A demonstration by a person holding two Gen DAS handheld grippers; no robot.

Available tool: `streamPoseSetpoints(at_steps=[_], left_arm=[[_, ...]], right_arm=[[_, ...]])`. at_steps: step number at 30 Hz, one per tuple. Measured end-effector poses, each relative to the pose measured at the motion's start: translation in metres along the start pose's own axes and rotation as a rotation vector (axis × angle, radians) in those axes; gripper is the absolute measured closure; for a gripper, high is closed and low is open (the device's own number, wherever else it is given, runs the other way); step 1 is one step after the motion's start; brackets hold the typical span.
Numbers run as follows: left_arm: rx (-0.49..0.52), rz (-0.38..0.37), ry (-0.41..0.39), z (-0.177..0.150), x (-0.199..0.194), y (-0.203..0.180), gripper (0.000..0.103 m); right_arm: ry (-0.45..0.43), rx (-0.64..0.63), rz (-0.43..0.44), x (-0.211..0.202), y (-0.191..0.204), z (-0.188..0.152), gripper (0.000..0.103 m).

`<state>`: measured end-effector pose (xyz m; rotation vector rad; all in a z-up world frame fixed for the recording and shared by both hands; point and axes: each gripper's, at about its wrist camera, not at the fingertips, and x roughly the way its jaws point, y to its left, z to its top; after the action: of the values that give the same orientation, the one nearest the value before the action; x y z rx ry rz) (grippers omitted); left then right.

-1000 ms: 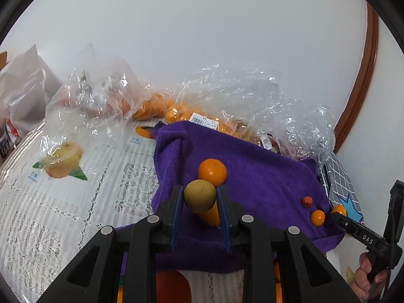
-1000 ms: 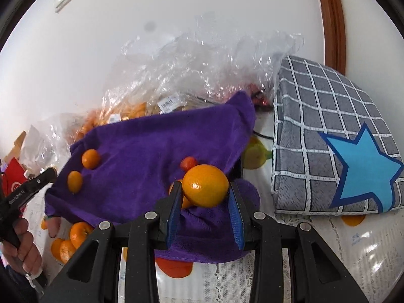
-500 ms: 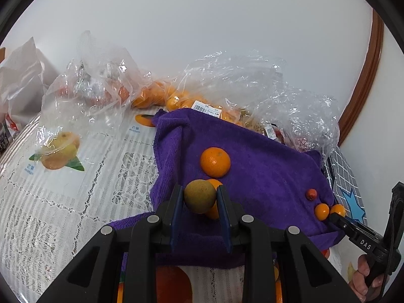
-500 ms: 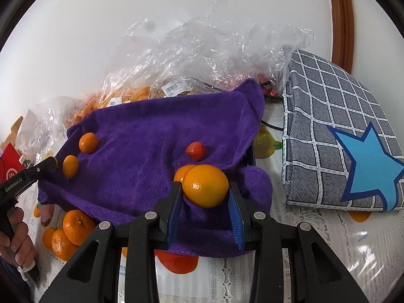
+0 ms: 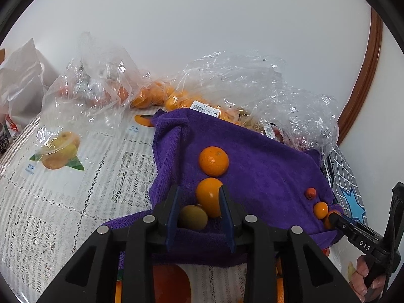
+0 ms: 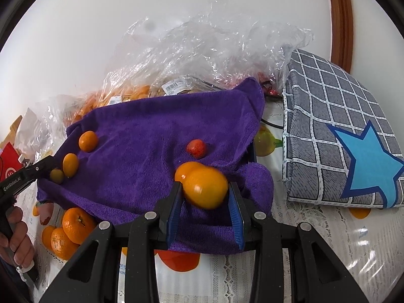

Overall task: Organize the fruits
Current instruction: 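Open the right tool over the towel while the left tool releases the greenish fruit, then grasp a large orange beside the towel with the right tool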

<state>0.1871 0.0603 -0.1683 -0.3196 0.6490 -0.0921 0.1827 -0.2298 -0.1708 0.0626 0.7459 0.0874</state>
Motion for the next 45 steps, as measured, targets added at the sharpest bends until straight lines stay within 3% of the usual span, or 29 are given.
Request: streamPoseSetpoints(at_steps=[4, 17, 29, 36, 45], left_arm=[[-0.001, 0.004, -0.011, -0.001, -0.003, 0.0, 0.07], [-0.019, 0.022, -0.072, -0.012, -0.041, 0.016, 0.066], [0.034, 0.068, -0.087, -0.028, -0.072, 0.028, 0.066], [-0.02, 0.057, -0.063, -0.024, -0.074, 0.045, 0.066], [-0.008, 0.054, -0.057, -0.024, -0.072, 0.042, 0.066]], right_arm=[[-0.024, -0.003, -0.005, -0.005, 0.003, -0.001, 0.058], [-0.097, -0.018, -0.015, -0.045, 0.033, -0.022, 0.057], [0.039, -0.093, 0.202, -0.038, 0.104, -0.035, 0.057], [0.096, -0.088, 0.208, -0.017, 0.114, -0.036, 0.057], [0.159, -0.035, 0.248, 0.003, 0.11, -0.032, 0.052]])
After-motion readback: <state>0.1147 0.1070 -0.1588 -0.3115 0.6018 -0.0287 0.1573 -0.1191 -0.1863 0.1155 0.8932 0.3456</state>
